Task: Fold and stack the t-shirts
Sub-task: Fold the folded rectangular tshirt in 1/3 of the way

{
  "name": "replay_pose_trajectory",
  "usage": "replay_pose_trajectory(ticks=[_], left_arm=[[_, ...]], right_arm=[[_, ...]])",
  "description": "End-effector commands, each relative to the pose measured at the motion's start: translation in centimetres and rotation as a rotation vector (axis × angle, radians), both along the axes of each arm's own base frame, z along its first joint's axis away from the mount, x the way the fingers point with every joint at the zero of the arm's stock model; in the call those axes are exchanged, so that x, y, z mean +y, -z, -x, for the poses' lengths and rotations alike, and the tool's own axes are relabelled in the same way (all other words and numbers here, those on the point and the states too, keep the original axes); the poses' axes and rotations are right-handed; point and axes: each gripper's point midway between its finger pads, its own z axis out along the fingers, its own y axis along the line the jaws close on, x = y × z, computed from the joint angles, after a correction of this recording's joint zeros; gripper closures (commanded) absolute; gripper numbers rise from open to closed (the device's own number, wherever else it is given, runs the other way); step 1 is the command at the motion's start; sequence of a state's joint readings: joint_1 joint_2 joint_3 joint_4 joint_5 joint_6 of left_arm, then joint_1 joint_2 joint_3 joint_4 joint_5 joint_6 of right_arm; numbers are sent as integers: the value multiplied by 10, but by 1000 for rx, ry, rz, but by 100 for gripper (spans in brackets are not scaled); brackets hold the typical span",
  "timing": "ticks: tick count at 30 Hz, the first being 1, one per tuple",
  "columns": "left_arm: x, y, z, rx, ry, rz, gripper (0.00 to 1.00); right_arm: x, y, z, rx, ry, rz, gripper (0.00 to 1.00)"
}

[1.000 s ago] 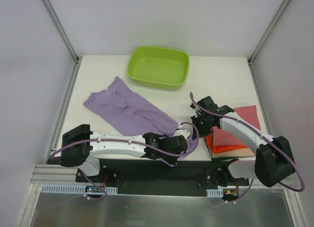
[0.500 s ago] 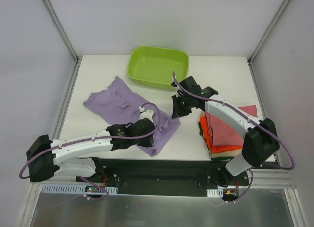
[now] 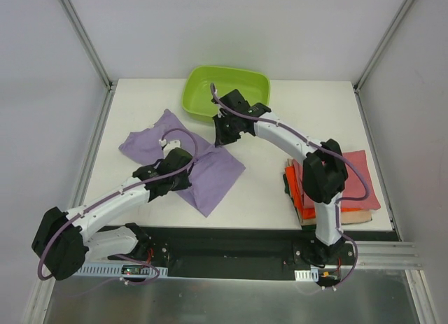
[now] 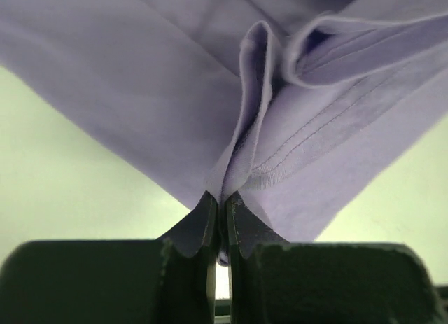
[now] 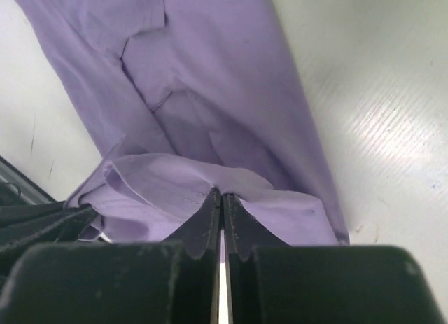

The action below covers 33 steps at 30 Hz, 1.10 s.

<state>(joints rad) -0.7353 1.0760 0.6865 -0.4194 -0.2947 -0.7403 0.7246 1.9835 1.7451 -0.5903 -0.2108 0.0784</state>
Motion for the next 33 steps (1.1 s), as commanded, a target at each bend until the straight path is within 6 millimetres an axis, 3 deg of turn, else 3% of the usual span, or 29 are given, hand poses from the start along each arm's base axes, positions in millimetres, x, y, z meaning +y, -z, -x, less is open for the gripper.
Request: replay_pose_trajectory(ticks=[1,13,18,19,20,21,23,25,26,28,31,33], left_arm=[[28,3,-15,14,-62,-84,100],[55,18,-33,76,-150,-146,97],[59,20,-41,86,-167,-171,77],[60,20,-43,86,-167,-178,62],[62,19,-44,85,-173,-190,60],[64,15,-45,83,-182,-195,57],[65,6,-46,68,-191,-193,37],[70,-6,-45,42,-213,-188,11],[69,-14,-45,20,-214,-170,3],[64,-24,-40,-1,-186,-118,1],[45,-32,-29,-4,-125,7,1],[22,-34,-24,-7,-39,120,1]], right_arm=[[13,-6,-21,-45,24,-12,99],[38,16,-52,-75,8,-24,99],[45,28,-63,-79,18,-16,96],[46,31,-65,-77,19,-14,93],[47,28,-69,-80,21,-25,87],[50,25,-69,-78,16,-39,71],[52,18,-68,-78,2,-56,39],[48,7,-63,-91,-7,-60,24],[44,2,-59,-95,-13,-60,4],[34,-17,-48,-121,-22,-68,4],[22,-23,-24,-122,-42,-98,4],[18,-26,-9,-109,-44,-139,4]])
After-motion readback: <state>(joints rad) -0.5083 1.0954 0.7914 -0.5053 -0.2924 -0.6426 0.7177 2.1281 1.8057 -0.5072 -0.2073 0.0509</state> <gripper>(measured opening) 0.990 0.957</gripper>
